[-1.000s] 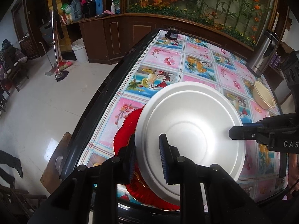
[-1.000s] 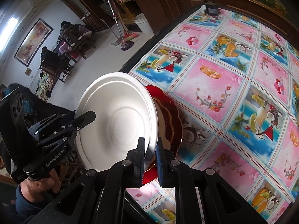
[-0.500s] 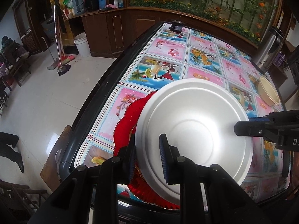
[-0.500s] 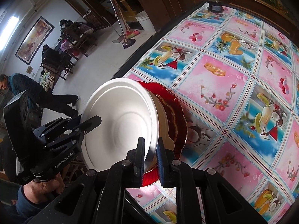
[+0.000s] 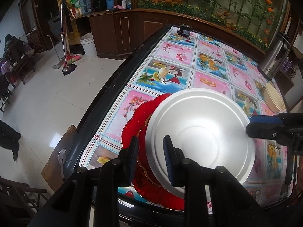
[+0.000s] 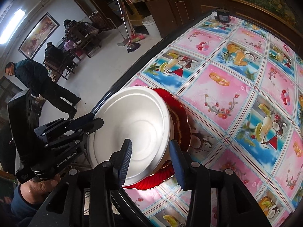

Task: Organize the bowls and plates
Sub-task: 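Lower the white foam bowl onto the beige plate and open the left tool, then grasp the rim of the beige disposable bowl with the right tool and lift, then grasp the beige bowl rim with the left tool while the right tool releases it, then carry the beige bowl with the left tool over the plate stack, then lower the beige bowl onto the white foam bowl and open the left tool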

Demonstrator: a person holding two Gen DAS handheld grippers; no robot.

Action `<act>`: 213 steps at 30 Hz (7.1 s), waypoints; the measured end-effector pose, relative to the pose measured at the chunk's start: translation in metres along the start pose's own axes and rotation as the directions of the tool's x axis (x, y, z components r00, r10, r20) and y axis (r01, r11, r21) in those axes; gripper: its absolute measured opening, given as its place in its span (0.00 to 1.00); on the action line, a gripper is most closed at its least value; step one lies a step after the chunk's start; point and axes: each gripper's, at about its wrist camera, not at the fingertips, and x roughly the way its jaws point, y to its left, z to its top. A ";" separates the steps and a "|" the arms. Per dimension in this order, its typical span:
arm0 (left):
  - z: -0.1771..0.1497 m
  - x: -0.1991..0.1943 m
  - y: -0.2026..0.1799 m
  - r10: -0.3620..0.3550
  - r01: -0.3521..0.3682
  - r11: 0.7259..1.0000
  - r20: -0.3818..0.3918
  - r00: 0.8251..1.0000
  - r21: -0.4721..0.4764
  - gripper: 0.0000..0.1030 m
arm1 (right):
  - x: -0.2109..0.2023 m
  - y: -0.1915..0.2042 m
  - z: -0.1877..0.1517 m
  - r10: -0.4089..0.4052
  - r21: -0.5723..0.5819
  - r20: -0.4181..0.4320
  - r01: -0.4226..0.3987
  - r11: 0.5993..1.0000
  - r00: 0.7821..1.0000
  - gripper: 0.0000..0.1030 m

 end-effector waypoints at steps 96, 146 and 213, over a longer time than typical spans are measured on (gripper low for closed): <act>-0.060 0.025 -0.245 -0.321 0.422 0.833 -0.310 0.895 0.357 0.30 | -0.101 -0.191 -0.195 -0.048 0.439 -0.041 0.061 0.897 0.998 0.13; 0.020 -0.055 -0.016 -0.174 0.174 0.984 -0.010 0.985 0.022 0.40 | -0.043 -0.007 0.021 0.140 0.056 -0.036 -0.138 0.989 0.989 0.13; -0.011 -0.070 -0.040 0.093 -0.101 0.995 0.211 0.973 0.027 0.80 | -0.053 0.018 -0.016 -0.071 -0.096 0.130 0.084 0.992 0.989 0.51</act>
